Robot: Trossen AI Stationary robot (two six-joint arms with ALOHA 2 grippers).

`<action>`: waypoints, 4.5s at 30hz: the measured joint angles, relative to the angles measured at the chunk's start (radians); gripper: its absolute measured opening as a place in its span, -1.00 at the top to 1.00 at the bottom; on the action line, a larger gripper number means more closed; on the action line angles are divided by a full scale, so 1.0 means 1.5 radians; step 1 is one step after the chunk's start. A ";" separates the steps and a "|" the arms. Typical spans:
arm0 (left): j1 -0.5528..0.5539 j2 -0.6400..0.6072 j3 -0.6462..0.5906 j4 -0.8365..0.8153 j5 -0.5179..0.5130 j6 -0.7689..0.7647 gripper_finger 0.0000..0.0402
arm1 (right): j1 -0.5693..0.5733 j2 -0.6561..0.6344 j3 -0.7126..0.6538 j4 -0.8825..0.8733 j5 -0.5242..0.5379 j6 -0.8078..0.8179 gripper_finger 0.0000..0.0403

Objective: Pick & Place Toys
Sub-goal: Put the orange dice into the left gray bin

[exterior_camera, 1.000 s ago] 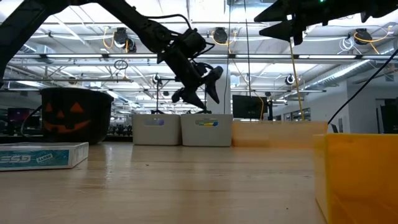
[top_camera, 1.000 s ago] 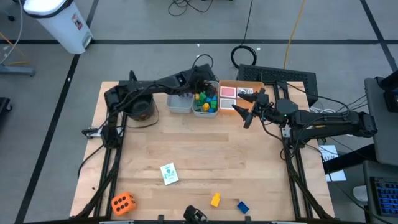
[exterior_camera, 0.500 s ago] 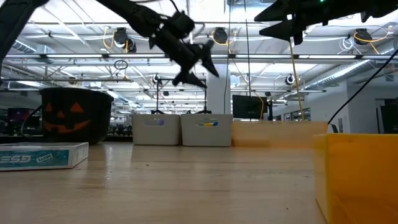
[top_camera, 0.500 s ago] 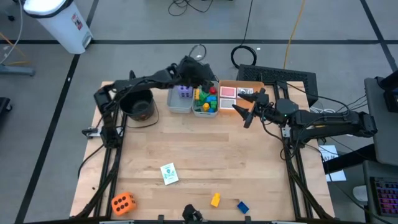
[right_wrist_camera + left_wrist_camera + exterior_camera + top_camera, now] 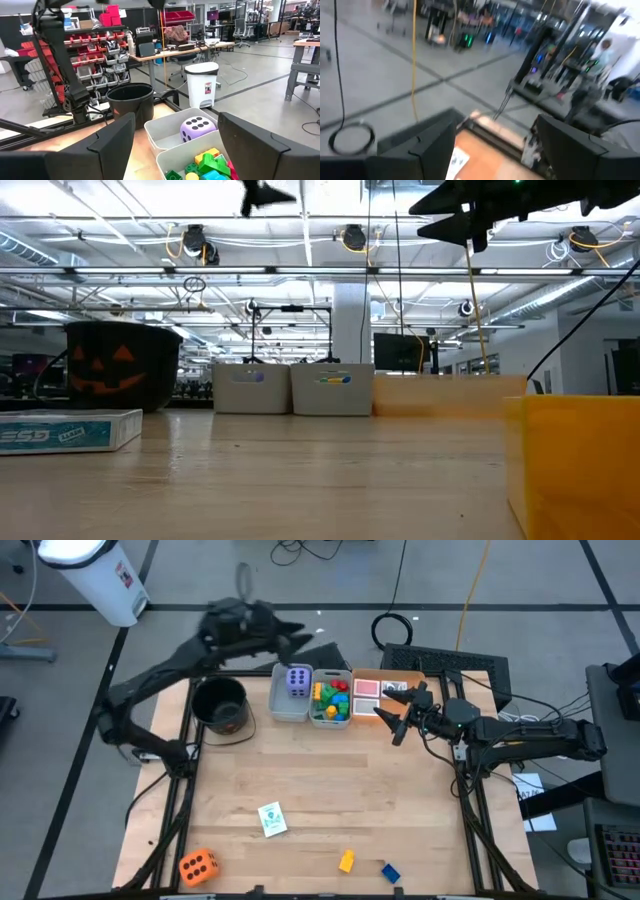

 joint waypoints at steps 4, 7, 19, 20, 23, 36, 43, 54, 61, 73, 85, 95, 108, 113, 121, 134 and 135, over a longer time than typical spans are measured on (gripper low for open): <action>-0.001 -0.075 0.000 -0.001 0.000 -0.002 -0.41 | 0.000 0.000 0.000 0.000 0.000 0.000 -0.36; -0.008 -0.129 0.000 -0.001 -0.001 -0.003 -0.41 | 0.000 0.000 0.000 0.002 0.000 0.000 -0.36; -0.111 -0.267 0.000 -0.276 -0.068 -0.027 -0.41 | 0.024 0.000 0.000 0.015 -0.001 0.000 -0.36; -0.131 -0.270 -0.006 -0.284 -0.081 -0.033 -0.41 | 0.027 0.000 0.000 0.019 -0.001 0.000 -0.36; -0.194 -0.278 -0.045 -0.270 -0.122 -0.042 -0.41 | 0.034 0.000 0.000 0.028 0.000 0.000 -0.36; -0.437 -0.264 -0.299 -0.024 -0.176 -0.132 -0.41 | 0.061 0.002 0.000 0.061 0.002 0.178 -0.36; -0.566 -0.241 -0.308 -0.088 -0.208 -0.128 -0.41 | 0.151 0.067 0.000 0.217 0.024 0.227 -0.36; -0.632 -0.216 -0.307 -0.164 -0.229 -0.078 -0.41 | 0.351 0.267 0.173 0.106 0.121 0.216 -0.36; -0.622 -0.215 -0.308 -0.186 -0.239 -0.060 -0.41 | 0.416 0.395 0.387 -0.311 0.075 0.214 -0.36; -0.621 -0.214 -0.308 -0.229 -0.251 -0.059 -0.41 | 0.492 0.597 0.517 -0.509 -0.181 0.015 -0.36; -0.621 -0.214 -0.308 -0.230 -0.262 -0.066 -0.41 | 0.516 0.627 0.517 -0.594 -0.226 0.277 -0.36; -0.620 -0.214 -0.308 -0.230 -0.265 -0.055 -0.41 | 0.608 0.625 0.517 -0.591 -0.199 0.582 -0.36; -0.620 -0.214 -0.308 -0.251 -0.275 -0.058 -0.41 | 0.628 0.630 0.517 -0.661 -0.119 0.634 -0.36; -0.631 -0.231 -0.308 -0.296 -0.179 -0.131 -0.41 | 0.576 0.629 0.517 -0.659 -0.119 0.531 -0.36; -0.765 -0.195 -0.307 -0.315 -0.102 -0.294 -0.41 | 0.494 0.628 0.517 -0.690 -0.111 0.306 -0.36; -0.962 -0.035 -0.308 -0.326 -0.044 -0.735 -0.41 | 0.419 0.619 0.516 -0.685 -0.016 0.175 -0.36; -0.972 -0.027 -0.308 -0.326 -0.030 -0.759 -0.41 | 0.419 0.618 0.516 -0.684 -0.016 0.175 -0.36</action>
